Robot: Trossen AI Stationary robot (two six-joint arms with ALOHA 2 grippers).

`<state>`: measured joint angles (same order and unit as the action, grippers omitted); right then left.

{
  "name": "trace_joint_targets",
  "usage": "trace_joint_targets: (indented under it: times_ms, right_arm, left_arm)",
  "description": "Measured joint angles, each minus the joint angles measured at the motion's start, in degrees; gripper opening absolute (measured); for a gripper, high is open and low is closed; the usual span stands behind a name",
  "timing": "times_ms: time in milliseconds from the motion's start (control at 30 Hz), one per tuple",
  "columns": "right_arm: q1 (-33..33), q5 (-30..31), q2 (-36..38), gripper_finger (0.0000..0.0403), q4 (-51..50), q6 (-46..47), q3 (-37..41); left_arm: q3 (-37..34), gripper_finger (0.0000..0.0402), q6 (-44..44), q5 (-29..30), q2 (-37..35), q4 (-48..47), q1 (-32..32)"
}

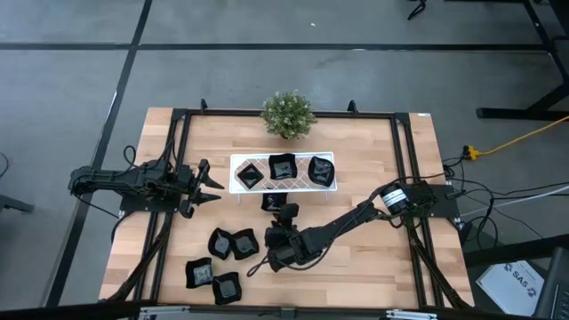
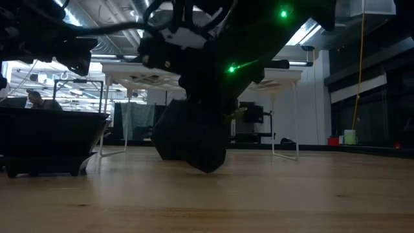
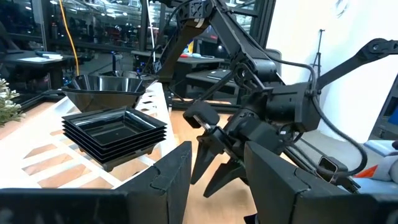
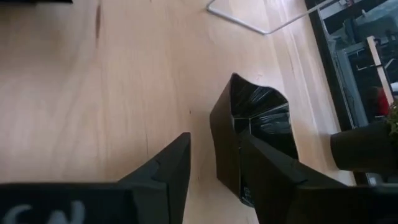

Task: Pick & Place Mini shaped plates
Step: Stack the black distorted square plate on top of the black distorted square plate on the shelf

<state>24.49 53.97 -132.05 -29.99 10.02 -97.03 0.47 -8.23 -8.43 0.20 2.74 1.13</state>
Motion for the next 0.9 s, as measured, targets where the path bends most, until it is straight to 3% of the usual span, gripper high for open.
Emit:
trace_joint_targets:
  times_ms: [633, 900]
  right_arm:
    - [-1.6, -2.6, -0.4, 0.0126, -0.3, 3.4, 0.0]
    - [-1.6, -2.6, -0.4, 0.0070, -0.3, 4.1, 0.0]
  left_arm:
    - [0.0, 0.0143, 0.0, 0.0, 0.0, 0.0, 0.0]
    - [0.0, 0.0143, 0.0, 0.0, 0.0, 0.0, 0.0]
